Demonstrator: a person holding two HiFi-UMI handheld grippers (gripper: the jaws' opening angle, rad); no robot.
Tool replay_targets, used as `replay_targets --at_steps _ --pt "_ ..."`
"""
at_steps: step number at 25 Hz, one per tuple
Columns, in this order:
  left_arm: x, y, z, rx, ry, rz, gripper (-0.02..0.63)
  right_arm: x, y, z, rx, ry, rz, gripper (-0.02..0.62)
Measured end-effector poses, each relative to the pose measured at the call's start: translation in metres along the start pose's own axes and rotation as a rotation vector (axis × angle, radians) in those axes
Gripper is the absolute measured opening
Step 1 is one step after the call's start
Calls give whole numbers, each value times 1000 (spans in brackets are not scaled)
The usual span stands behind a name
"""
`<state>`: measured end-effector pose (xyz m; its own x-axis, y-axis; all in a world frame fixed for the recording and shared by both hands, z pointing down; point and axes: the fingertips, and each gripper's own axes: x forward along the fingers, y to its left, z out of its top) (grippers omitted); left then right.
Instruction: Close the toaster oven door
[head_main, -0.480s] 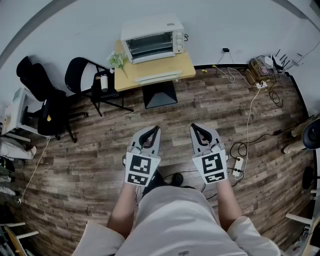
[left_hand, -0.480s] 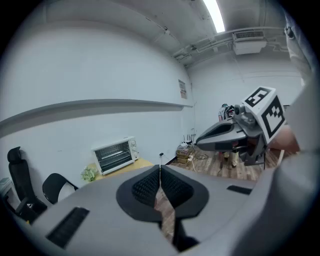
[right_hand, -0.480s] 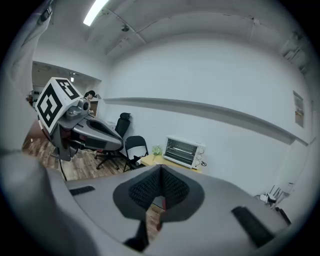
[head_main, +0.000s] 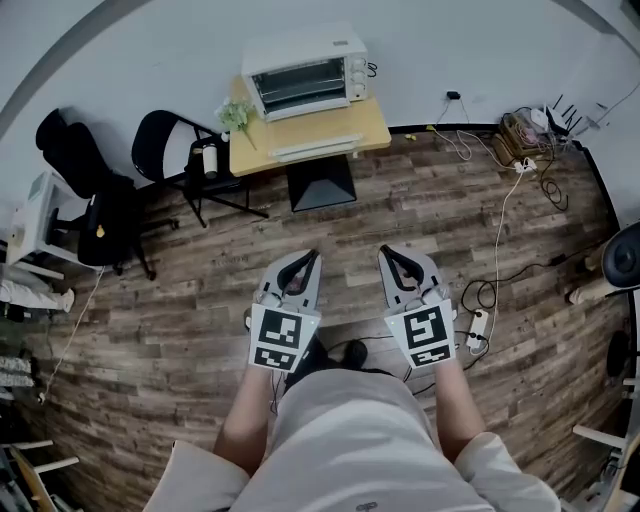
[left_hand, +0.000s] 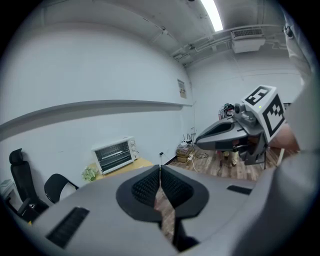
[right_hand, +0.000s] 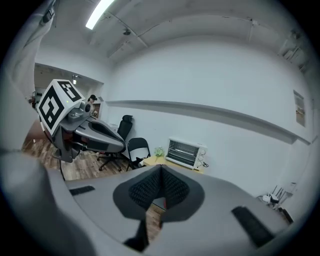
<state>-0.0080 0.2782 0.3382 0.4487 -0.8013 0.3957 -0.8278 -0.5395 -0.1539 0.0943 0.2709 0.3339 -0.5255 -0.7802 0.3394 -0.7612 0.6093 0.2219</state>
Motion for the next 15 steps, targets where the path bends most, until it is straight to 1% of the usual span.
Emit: replay_targets --at_steps 11,15 --pt "-2 -21 -8 10 24 -11 14 -13 2 -20 19 25 13 0" --pt "3 -21 -14 7 32 -26 15 -8 9 -28 16 43 39 38"
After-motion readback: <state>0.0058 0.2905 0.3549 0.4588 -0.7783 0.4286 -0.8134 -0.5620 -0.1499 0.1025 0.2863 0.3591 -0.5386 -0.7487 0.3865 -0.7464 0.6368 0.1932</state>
